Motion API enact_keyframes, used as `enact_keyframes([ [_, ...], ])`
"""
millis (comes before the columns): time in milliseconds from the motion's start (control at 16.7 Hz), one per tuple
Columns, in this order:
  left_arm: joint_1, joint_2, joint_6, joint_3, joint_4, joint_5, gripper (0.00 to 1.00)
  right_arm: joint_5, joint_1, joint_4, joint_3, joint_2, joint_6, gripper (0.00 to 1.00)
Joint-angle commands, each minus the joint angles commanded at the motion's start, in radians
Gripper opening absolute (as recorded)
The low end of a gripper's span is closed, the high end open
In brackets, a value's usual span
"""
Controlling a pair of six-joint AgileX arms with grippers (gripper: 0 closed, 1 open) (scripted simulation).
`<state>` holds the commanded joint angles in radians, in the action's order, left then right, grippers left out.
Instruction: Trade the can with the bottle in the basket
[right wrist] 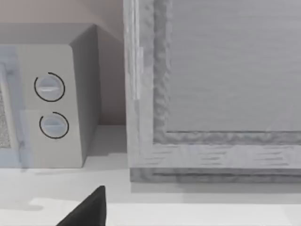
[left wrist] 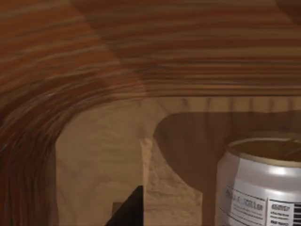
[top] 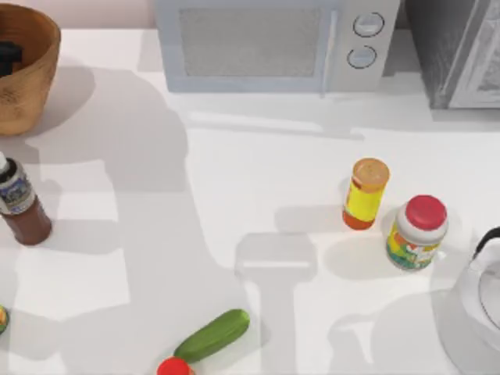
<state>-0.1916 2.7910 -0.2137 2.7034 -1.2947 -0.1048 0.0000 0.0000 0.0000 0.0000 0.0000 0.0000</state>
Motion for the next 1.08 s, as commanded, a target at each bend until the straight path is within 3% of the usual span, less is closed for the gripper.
enact_keyframes([
  [420,0.000,0.000,0.000,0.000,0.000,0.000,0.02,0.000,0.000,0.000,0.000,0.000,0.000,1.00],
  [1080,-0.005,-0.045,0.001,-0.006,0.003,0.001,0.00,0.000,0.000,0.000,0.000,0.000,0.000,1.00],
])
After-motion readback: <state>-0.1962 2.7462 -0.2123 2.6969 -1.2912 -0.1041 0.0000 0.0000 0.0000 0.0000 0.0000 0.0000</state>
